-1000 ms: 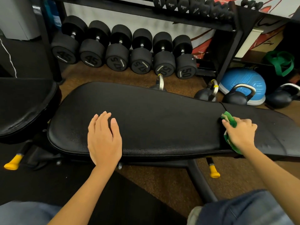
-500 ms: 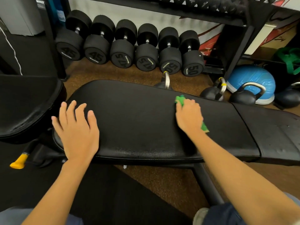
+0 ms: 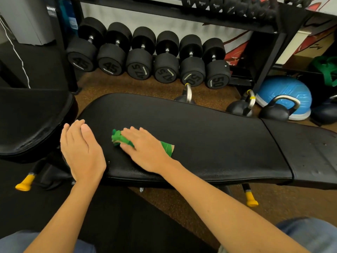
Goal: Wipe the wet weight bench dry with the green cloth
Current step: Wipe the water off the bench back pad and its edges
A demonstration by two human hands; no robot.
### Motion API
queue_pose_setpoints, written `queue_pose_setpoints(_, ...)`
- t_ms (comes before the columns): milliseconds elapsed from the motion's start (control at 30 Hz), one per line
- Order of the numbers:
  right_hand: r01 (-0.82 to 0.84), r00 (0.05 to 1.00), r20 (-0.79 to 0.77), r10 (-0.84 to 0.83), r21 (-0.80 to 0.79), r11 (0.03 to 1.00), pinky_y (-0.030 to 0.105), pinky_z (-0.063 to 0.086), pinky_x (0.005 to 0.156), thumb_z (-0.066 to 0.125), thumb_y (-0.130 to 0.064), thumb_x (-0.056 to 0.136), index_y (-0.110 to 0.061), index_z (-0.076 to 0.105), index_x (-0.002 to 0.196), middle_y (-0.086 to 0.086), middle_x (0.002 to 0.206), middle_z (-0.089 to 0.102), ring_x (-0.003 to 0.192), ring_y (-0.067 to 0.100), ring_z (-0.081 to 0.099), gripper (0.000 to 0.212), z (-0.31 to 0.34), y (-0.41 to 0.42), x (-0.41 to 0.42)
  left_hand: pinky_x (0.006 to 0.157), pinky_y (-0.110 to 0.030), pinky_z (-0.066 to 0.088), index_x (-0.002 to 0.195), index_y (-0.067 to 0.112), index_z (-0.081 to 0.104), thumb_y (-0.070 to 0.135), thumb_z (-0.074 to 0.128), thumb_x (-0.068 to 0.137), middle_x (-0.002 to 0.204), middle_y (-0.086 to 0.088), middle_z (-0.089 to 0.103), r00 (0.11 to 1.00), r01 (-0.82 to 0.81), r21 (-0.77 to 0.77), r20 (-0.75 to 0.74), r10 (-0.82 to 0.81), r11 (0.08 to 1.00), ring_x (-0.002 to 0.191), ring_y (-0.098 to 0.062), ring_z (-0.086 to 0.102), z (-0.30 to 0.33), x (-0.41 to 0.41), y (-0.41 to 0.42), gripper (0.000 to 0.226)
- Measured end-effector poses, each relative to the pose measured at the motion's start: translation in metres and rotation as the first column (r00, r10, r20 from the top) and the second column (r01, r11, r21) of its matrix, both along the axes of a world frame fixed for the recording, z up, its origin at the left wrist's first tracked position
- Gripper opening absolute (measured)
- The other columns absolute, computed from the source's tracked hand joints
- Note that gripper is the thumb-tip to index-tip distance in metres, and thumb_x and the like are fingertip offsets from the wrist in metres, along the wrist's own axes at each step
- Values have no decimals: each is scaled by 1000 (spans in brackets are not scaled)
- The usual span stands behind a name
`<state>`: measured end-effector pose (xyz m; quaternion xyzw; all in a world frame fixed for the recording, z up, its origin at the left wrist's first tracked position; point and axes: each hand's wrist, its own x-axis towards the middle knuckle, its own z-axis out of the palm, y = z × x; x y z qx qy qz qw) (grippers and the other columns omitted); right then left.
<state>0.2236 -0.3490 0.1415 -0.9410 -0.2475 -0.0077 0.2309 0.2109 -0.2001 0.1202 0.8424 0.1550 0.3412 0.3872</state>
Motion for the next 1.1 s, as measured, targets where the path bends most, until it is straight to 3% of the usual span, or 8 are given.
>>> queue_pose_setpoints(267, -168, 946, -233, 225, 241, 956, 12, 18, 112, 53, -24, 98, -21, 51, 137, -8, 144, 48, 136, -3, 33, 40, 20, -54, -81, 113, -39, 19, 129, 8, 52, 36, 20, 104, 136, -12, 52, 1000, 20, -14, -19, -20, 1000, 141, -22, 27, -1, 0, 4, 50)
queue_pose_setpoints(367, 183, 977, -182, -111, 448, 875, 6, 25, 104, 57, -20, 95, -37, 58, 124, -20, 132, 54, 124, -12, 41, 33, 37, -114, -81, 112, -43, 21, 129, 8, 52, 38, 19, 103, 137, -11, 51, 999, 21, -4, -35, -21, 1000, 141, -23, 27, -2, 0, 2, 52)
queue_pose_setpoints(467, 555, 806, -138, -575, 515, 653, 24, 39, 99, 61, -30, 92, -40, 64, 106, -13, 113, 62, 109, 2, 55, 18, 41, -204, -52, 112, -45, 22, 128, 7, 52, 39, 19, 102, 135, -12, 52, 998, 36, 24, -50, -35, 999, 140, -26, 28, -2, 0, 2, 53)
queue_pose_setpoints(533, 730, 618, -127, -776, 459, 506, 34, 42, 96, 59, -41, 88, -33, 70, 106, -2, 99, 68, 102, 14, 59, 22, 35, -267, -27, 112, -47, 23, 127, 6, 52, 39, 20, 102, 134, -13, 53, 997, 40, 41, -62, -37, 998, 140, -27, 29, -1, 1, 1, 52)
queue_pose_setpoints(633, 918, 384, -80, -920, 136, 372, 44, 25, 108, 49, -41, 94, -14, 66, 119, 25, 121, 57, 122, 40, 42, 40, 18, -340, 6, 111, -48, 24, 126, 6, 53, 36, 23, 103, 133, -15, 54, 996, 32, 64, -80, -27, 997, 139, -29, 30, 1, 0, -1, 48)
queue_pose_setpoints(733, 950, 283, -2, -959, -134, 281, 42, 21, 99, 39, -35, 100, 3, 61, 112, 35, 122, 49, 121, 43, 35, 45, 2, -356, 30, 111, -47, 24, 126, 7, 53, 35, 24, 103, 133, -14, 54, 996, 22, 75, -90, -15, 997, 138, -29, 31, 2, -1, -3, 47)
queue_pose_setpoints(867, 926, 356, 144, -923, -185, 328, 43, 24, 97, 35, -31, 101, 7, 61, 110, 33, 116, 54, 113, 42, 42, 47, -5, -316, 70, 110, -47, 27, 126, 6, 54, 38, 22, 102, 131, -14, 56, 995, 21, 99, -95, -11, 995, 136, -30, 35, 2, 1, -5, 52)
queue_pose_setpoints(1100, 745, 665, 297, -685, -204, 635, 40, 30, 88, 30, -19, 100, 5, 60, 110, 26, 109, 61, 106, 35, 48, 40, 8, -147, 115, 111, -44, 26, 126, 8, 55, 42, 19, 100, 132, -10, 56, 994, 11, 99, -105, -1, 995, 138, -26, 34, -1, 3, -4, 56)
